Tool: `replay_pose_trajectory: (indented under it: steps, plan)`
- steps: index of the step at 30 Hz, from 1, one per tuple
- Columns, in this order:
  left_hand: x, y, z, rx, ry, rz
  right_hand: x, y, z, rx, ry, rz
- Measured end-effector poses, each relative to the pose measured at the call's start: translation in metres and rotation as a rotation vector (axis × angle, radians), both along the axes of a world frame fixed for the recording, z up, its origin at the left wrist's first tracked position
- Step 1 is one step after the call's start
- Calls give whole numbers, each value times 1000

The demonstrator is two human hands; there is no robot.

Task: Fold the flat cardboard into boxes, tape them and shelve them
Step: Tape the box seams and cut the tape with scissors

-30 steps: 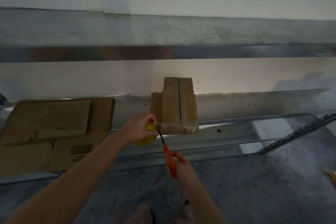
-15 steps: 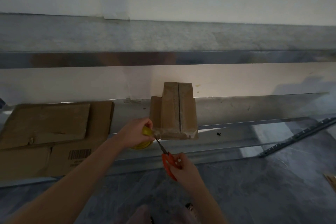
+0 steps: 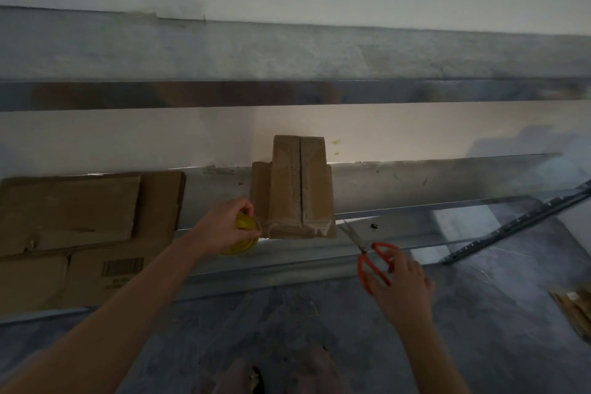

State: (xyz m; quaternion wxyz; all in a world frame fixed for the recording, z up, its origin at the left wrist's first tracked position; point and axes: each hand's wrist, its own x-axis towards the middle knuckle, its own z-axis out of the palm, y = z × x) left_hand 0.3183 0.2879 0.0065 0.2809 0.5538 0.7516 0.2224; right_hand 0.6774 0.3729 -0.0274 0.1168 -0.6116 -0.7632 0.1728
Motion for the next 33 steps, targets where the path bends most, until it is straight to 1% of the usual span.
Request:
replay_pose_trajectory:
  steps: [4,7,10,13,20,22,24,27,31,33]
  plan:
    - [2,0,0,2,-32,16,-4,55,-14,-10,21,-68]
    - [4,0,2,-19,-27,34,-27,95,-28,-73,-7,-99]
    - [6,0,4,-29,10,56,-51,128,-39,-180,44,-57]
    - [9,-1,5,-40,42,70,-66,152,-49,-263,-21,-37]
    - [18,-3,7,-45,3,180,-79,174,-59,-291,-26,161]
    - [19,0,9,-24,-12,212,-75,171,-58,-251,-103,246]
    - [19,3,10,-6,-21,216,-67,160,-53,-154,-162,319]
    - [18,5,12,13,-23,187,-55,128,-33,-22,-109,371]
    - [15,5,16,9,-26,143,-50,68,-3,228,-48,494]
    - [14,5,19,-5,-35,112,-57,33,6,242,3,534]
